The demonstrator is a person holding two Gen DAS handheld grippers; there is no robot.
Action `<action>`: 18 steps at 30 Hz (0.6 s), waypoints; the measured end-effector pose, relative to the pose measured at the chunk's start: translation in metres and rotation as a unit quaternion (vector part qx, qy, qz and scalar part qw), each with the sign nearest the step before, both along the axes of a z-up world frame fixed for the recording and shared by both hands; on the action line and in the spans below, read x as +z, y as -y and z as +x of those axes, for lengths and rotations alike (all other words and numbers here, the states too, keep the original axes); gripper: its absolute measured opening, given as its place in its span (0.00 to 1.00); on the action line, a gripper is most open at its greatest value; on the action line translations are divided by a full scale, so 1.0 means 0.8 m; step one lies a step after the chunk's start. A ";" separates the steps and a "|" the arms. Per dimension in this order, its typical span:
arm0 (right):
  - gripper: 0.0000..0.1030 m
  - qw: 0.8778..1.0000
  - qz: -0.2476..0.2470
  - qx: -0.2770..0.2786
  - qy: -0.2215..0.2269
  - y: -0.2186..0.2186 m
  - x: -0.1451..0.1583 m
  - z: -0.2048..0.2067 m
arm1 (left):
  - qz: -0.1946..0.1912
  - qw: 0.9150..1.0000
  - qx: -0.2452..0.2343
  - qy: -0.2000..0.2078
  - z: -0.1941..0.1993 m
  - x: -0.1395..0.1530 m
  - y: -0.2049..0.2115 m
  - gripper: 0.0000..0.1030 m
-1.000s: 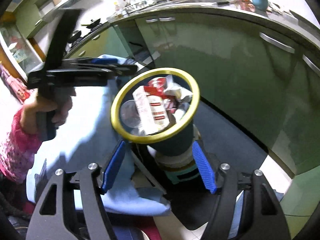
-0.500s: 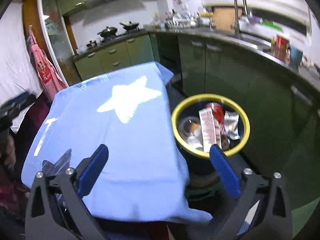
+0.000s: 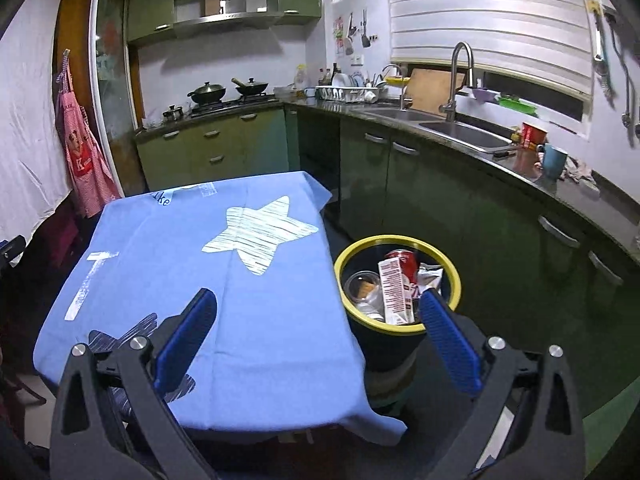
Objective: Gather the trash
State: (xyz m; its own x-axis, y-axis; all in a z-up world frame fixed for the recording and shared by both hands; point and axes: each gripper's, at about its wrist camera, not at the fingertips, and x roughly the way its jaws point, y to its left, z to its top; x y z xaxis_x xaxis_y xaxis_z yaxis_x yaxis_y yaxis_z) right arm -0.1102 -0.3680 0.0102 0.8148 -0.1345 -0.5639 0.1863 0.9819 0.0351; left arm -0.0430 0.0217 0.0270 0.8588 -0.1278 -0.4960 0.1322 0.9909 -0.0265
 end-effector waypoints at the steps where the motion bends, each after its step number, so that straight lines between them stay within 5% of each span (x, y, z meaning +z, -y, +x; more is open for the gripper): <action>1: 0.94 1.000 -0.001 -0.003 0.000 0.000 0.001 -0.003 | -0.001 1.000 -0.004 -0.001 -0.002 -0.001 0.000 0.96; 18: 0.94 1.000 -0.001 -0.004 -0.003 0.002 -0.001 -0.007 | -0.003 0.999 -0.032 -0.023 0.006 -0.006 0.040 0.96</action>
